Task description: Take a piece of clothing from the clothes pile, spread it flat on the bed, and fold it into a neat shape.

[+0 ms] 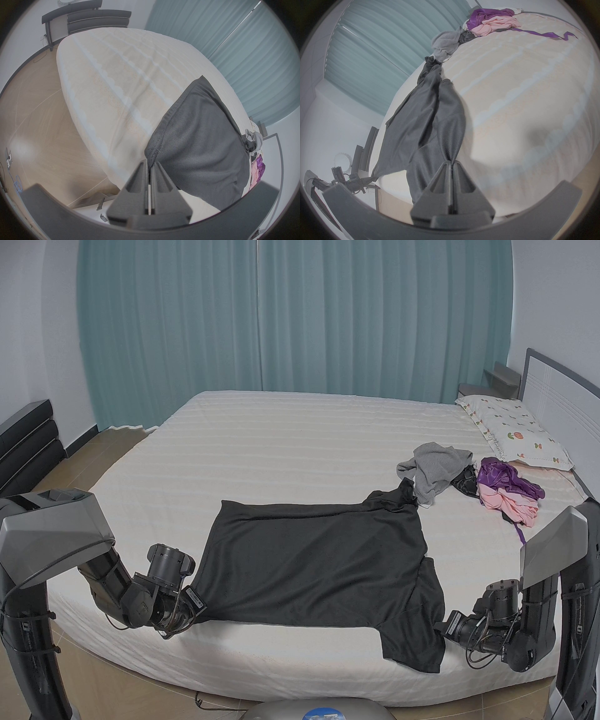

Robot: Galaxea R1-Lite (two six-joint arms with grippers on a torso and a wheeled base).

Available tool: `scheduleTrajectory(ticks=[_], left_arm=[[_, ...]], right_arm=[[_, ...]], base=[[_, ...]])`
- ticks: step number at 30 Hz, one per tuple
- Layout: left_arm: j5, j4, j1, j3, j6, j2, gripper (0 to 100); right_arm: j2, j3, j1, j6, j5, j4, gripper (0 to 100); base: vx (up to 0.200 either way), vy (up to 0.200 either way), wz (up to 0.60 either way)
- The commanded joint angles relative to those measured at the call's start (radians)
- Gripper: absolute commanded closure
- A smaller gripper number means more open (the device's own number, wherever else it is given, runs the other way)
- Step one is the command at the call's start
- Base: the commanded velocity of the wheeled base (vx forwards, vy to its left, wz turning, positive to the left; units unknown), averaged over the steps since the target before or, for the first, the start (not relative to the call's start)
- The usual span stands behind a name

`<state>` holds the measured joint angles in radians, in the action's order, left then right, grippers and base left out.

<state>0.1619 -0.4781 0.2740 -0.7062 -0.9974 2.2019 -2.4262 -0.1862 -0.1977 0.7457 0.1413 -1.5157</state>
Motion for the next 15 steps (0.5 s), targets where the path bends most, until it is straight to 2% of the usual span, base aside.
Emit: scheduleTrajectory(ticks=[1, 6, 9, 15], left_arm=[[-0.004, -0.001, -0.01, -0.001, 0.0, -0.001, 100], [-0.024, 0.003, -0.019, 0.001, 0.0, -0.008, 100], [-0.027, 0.006, -0.022, 0.022, 0.003, -0.019, 100], [-0.033, 0.012, -0.03, 0.037, 0.011, -0.037, 100]], right_arm=[[0.041, 0.06, 0.037, -0.002, 0.009, -0.007, 100], [0.055, 0.122, 0.049, -0.008, 0.027, -0.014, 100], [0.072, 0.165, 0.049, -0.019, 0.061, -0.027, 100], [0.082, 0.186, 0.061, -0.062, 0.066, -0.006, 100]], base=[[0.0, 0.0, 0.0], [0.0, 0.0, 0.0], [0.0, 0.0, 0.0], [0.0, 0.0, 0.0]])
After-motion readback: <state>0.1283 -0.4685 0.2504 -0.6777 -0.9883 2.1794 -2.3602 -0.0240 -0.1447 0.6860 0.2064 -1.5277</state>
